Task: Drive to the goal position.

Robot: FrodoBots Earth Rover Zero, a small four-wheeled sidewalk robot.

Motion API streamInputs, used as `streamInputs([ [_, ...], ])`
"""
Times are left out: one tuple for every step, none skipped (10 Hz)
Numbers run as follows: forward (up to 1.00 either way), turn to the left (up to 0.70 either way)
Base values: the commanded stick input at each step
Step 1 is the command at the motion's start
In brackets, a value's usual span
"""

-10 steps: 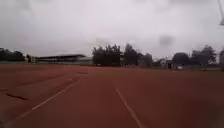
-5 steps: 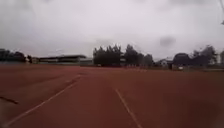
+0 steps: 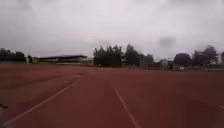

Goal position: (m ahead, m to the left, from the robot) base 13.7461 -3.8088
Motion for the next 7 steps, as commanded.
streamInputs([
  [0.5,0.0],
  [0.5,0.0],
  [0.5,0.0],
  [0.5,0.0],
  [0.5,0.0],
  [0.5,0.0],
  [0.5,0.0],
])
